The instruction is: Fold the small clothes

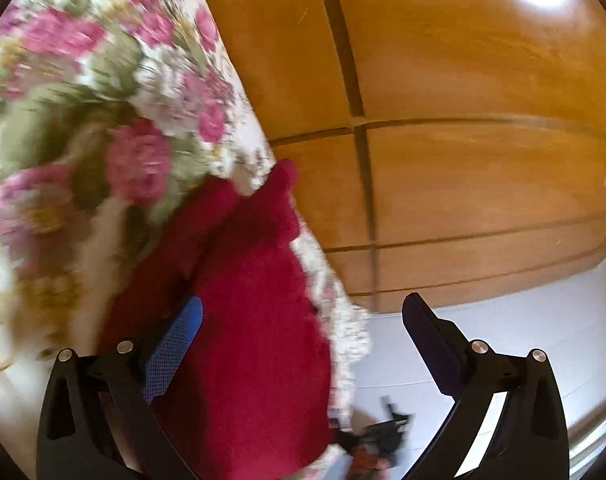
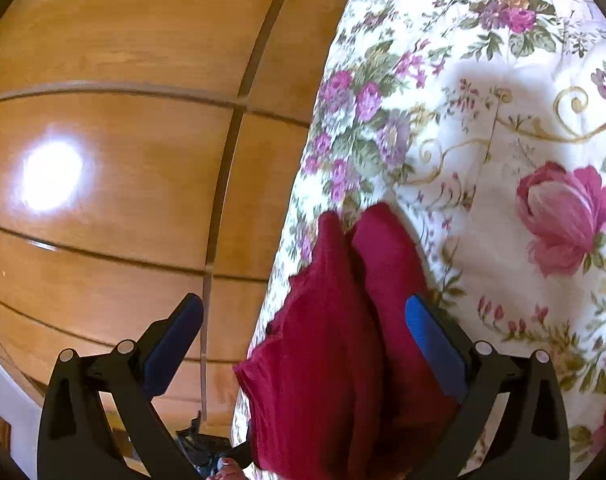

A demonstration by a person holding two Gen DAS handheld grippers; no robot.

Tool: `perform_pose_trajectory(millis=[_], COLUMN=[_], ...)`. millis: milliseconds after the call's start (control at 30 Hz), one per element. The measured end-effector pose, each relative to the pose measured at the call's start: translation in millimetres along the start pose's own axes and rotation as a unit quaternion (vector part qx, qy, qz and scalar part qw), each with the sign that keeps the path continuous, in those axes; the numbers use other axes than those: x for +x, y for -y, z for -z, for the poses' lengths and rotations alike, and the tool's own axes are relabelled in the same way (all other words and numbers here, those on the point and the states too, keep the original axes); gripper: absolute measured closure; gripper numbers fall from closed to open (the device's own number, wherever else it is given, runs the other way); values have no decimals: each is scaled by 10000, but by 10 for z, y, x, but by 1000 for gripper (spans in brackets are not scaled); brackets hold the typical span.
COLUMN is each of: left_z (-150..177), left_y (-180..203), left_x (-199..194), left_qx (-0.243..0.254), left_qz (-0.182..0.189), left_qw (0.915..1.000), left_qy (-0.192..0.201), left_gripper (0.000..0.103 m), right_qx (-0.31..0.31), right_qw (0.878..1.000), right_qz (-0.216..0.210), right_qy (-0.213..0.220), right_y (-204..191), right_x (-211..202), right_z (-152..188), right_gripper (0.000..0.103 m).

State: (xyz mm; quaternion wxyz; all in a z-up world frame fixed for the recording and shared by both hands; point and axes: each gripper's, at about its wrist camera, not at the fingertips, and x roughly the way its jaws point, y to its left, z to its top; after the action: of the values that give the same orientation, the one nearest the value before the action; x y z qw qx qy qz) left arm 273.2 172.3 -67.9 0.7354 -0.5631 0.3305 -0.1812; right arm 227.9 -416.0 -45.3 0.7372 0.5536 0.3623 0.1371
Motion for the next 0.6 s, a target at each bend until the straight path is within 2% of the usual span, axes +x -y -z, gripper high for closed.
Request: perform_pose_trajectory(millis=[67,167,233,333,467,567,600], left_z=[164,418,560,666,831,863,855], left_y=[-13,-59,-49,23,139,142,139], left_x=[-89,-215,-305,-400,-330,-296,-272], left_qx=[378,902,1269,1654,2290,2343,2341], left_qz=[-270,-436,-479,-538,-650,-659,-649], left_qw=[9989,9950,9908,9847,9712,9698,9700], left_qy=[6,1,42,-68,-136,-127,-128], left_gripper=[4,4,6,17,21,21,21], right_qx=[-238,-791,-1208,-1647,-1763,-1946,-2074], right_qw=[9995,9946,9861,9694,9586,9512,9470], right_qz=[97,500,904,1447,1628,1780,1863], right_qy=[-187,-448,-689,-1106,-1532,-1602,-1598], right_y=[-79,-205,-270,-280,-176,-143,-146], right_x=[-18,-13,-1,65,137,190,214], right_z=[68,205,340,569,815,914,930], right_gripper=[4,17,29,36,46,53,58])
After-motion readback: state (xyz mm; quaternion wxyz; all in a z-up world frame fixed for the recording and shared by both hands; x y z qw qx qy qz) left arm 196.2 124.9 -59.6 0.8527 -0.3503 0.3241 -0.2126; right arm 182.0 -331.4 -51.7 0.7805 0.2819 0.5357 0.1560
